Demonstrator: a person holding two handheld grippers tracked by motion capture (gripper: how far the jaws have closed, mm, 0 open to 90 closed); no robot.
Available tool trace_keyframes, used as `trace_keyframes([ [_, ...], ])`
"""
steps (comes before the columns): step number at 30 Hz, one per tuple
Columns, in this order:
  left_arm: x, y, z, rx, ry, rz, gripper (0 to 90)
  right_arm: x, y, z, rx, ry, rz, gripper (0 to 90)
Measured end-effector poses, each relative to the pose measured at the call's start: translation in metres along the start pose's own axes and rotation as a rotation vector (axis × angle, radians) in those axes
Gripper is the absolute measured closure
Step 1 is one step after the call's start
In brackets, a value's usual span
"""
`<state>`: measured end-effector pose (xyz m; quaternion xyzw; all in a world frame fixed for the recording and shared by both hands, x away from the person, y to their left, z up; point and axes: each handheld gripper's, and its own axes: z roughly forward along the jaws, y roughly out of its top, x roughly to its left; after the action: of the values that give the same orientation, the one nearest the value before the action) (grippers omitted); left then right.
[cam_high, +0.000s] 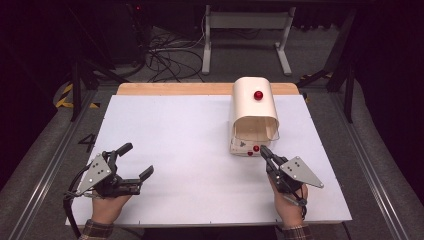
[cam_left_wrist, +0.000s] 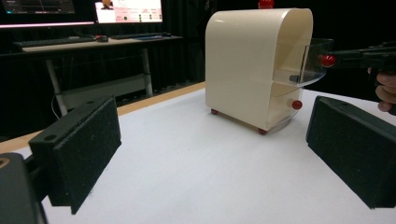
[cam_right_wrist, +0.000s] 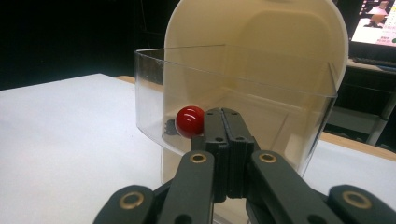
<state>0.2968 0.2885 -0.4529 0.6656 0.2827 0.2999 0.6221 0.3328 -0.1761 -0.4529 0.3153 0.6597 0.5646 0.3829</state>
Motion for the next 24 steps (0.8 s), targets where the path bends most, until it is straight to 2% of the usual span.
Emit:
trace_keyframes([
  [24,-0.0001,0.0003,-0.0006,-0.003,0.006,0.004,4.0,-0.0010,-0.0003,0.0054,-0.004,-0.013,0.012,90.0],
])
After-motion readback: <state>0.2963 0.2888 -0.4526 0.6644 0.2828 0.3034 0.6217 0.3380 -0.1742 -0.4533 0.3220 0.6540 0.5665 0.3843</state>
